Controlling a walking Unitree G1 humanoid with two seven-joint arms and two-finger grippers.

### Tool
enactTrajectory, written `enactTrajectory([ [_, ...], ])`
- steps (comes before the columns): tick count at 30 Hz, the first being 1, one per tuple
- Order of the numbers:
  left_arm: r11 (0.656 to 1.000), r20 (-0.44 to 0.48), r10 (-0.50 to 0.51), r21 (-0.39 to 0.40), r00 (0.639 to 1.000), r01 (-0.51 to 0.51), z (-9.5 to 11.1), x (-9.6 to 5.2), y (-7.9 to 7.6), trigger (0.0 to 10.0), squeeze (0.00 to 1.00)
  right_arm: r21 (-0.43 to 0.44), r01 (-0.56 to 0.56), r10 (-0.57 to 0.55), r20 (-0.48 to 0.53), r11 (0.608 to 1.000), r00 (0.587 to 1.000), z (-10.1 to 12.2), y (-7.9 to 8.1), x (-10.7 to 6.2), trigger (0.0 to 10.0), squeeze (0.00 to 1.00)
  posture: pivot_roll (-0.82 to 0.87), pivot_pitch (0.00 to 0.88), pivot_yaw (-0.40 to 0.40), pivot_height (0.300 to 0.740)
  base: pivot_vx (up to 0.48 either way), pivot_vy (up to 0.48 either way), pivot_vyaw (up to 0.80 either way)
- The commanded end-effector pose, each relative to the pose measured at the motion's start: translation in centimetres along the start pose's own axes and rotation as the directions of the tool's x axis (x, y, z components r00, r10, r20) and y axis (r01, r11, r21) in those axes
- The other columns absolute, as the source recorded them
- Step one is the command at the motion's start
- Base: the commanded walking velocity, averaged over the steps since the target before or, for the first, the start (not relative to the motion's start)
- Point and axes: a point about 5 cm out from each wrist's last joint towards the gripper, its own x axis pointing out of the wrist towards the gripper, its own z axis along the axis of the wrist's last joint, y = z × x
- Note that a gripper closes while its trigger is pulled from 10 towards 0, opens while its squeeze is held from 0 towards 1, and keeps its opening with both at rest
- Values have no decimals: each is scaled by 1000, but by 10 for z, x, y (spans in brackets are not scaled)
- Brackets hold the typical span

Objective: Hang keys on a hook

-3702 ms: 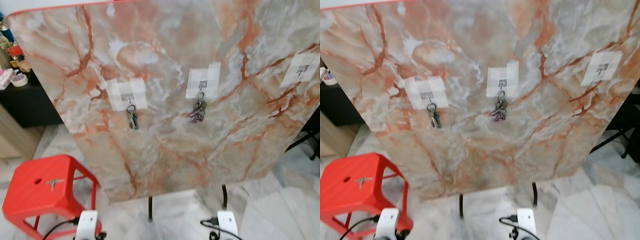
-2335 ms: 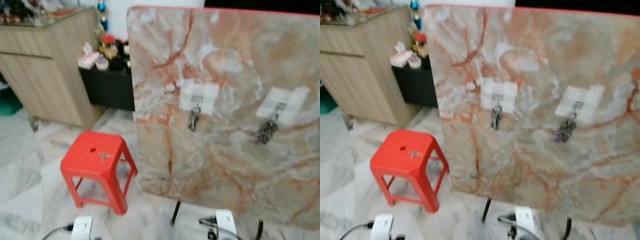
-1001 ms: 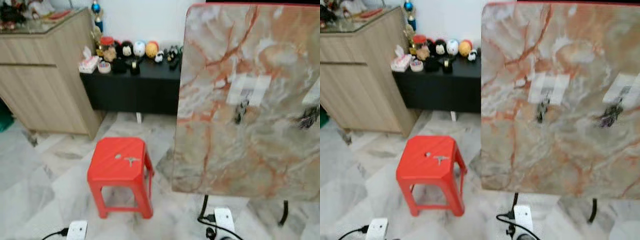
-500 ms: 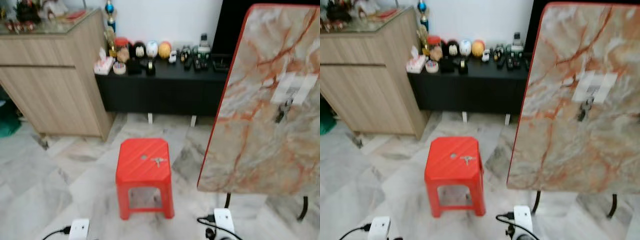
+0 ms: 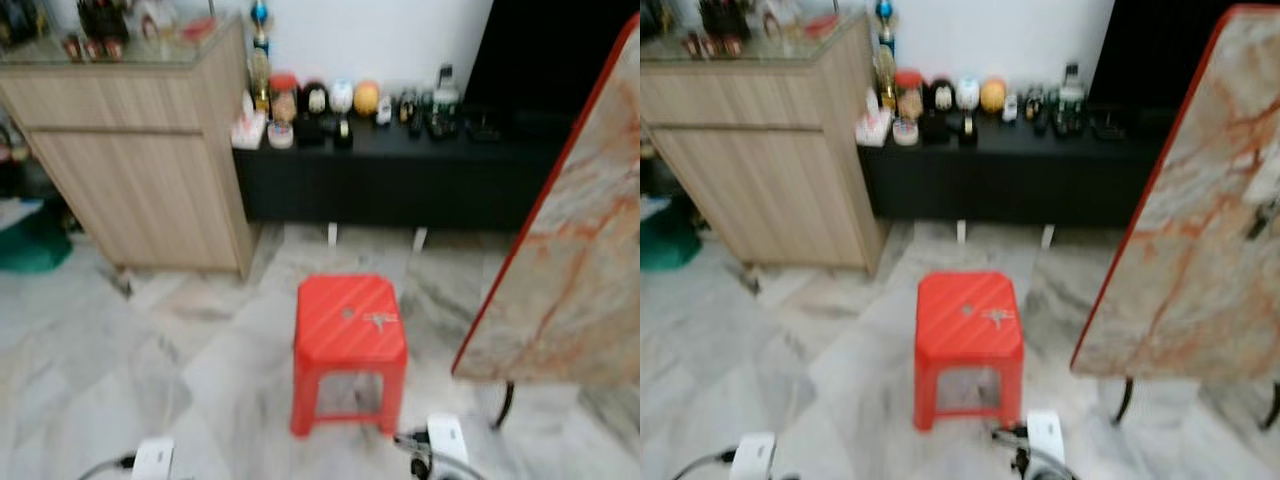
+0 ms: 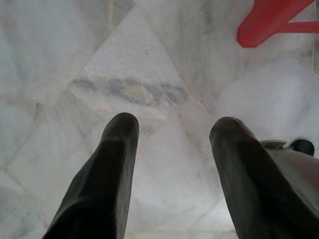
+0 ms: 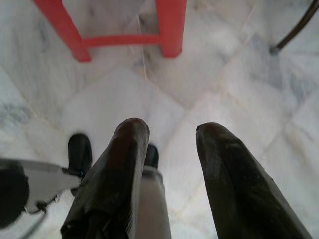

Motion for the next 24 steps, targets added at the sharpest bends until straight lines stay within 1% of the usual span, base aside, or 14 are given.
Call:
enactTrajectory([
  [1,1000,-7,1,13,1000,-1,-1,0,-1,10000,0,-2,1,-1,6,1000,1000,3,0,0,10000,0,-5,0,-1,740,0,0,0],
  [12,1000,-8,-19,5,1000,19,-1,1,-7,10000,0,-4,-1,1,7,1000,1000,3,0,0,10000,0,-1,0,-6,740,0,0,0],
  [17,1000,-10,-24,-1,1000,24,-2,0,-6,10000,0,-30,-5,5,11,1000,1000,5,0,1,10000,0,-2,0,-7,740,287,0,0],
  [22,1000,-11,-19,-6,1000,19,-3,0,-1,10000,0,-35,-8,9,16,999,1000,6,1,1,10000,0,0,0,-7,740,316,0,678],
  [24,1000,-10,-19,-6,1000,19,-2,0,-1,10000,0,-8,-4,4,15,1000,1000,5,1,1,10000,0,-1,0,-6,740,328,0,281],
])
